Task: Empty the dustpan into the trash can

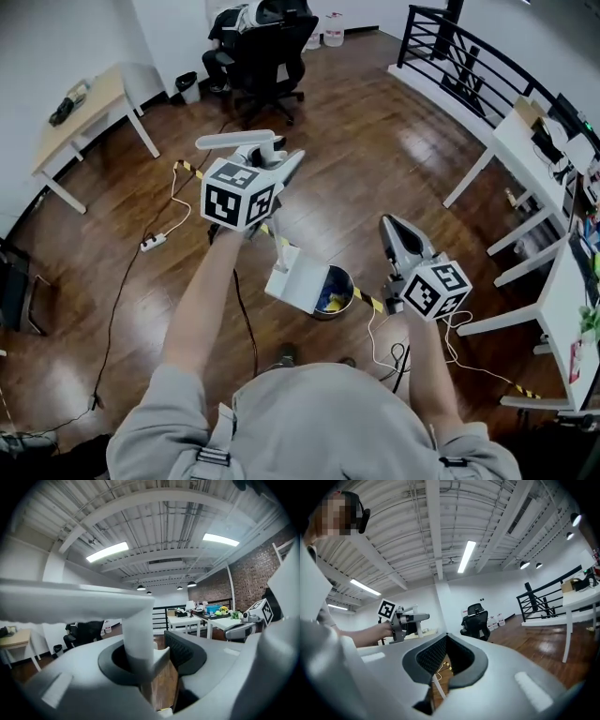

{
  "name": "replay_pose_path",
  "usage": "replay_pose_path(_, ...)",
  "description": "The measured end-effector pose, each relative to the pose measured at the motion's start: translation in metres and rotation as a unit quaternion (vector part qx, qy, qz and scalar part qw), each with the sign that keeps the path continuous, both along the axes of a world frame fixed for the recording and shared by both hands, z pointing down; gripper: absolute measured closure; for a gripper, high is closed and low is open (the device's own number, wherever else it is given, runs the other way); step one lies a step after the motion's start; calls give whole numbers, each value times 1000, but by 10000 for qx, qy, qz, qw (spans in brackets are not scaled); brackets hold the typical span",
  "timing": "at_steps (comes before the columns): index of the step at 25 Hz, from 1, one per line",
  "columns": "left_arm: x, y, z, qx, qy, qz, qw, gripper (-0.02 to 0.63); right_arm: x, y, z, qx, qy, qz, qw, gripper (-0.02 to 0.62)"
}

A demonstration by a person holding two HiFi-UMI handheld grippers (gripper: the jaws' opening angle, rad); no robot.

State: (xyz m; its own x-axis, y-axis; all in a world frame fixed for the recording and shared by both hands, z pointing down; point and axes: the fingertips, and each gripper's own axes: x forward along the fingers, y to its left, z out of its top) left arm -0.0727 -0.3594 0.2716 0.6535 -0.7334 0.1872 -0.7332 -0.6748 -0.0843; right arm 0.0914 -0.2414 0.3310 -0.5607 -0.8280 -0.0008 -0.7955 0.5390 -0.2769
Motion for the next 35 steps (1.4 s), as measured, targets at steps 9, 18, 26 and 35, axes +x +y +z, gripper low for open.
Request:
replay_pose_path(9,-80,-7,-26,206,201,-224,9993,434,-49,-12,7,-128,127,2,9998,598)
replay_pose_path(18,-123,-24,5,194,345,-584,9975,434,-61,-13,25,-322,271,43,9991,597)
replay_pose_path(26,-140,-38,121,26,401,-968,9945,434,-76,-15,49,-603,316,-16,9977,598)
replay_pose_path(35,-167,-57,224,-34,563,-1559,9862,433,-77,-17,93,-1086,438,152,9930,598)
